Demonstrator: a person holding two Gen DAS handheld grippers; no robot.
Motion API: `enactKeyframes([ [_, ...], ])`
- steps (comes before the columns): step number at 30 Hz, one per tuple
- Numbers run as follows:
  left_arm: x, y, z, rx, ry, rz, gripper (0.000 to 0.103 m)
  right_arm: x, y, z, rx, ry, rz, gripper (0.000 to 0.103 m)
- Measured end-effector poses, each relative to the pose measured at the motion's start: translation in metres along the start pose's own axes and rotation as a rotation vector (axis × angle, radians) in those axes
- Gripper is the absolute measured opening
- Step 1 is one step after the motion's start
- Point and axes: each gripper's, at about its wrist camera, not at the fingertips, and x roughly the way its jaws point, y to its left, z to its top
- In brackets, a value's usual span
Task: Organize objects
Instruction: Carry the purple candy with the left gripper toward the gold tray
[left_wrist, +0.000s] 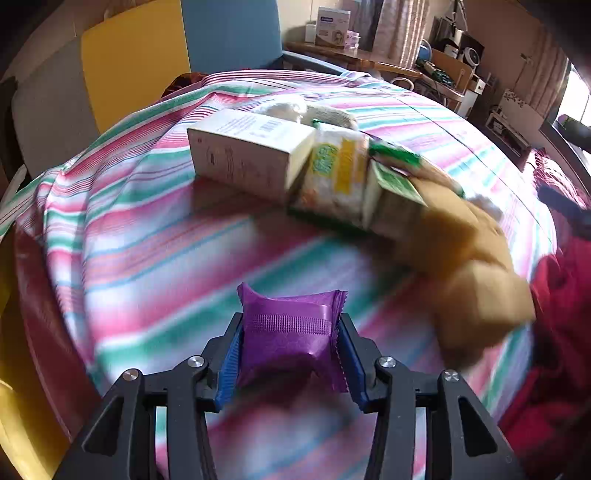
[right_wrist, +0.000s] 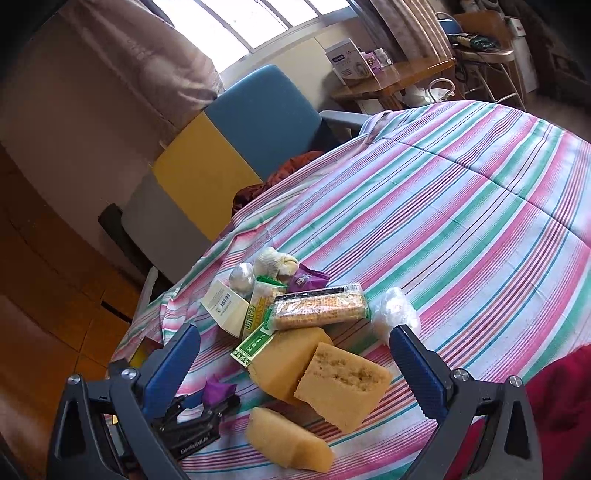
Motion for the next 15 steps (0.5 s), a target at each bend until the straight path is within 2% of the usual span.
enactKeyframes([
  [2,-0.012,-0.002,-0.017,-0.007,-0.003,-0.011,0.048,0.004,0.002,-0.002,-0.011,0.017,-0.004,0.103],
  [15,-0.047,-0.005,-0.046,-0.026,-0.058,-0.035,0.048,0.027,0.020,-0.013,-0.123,0.130,-0.061,0.103],
])
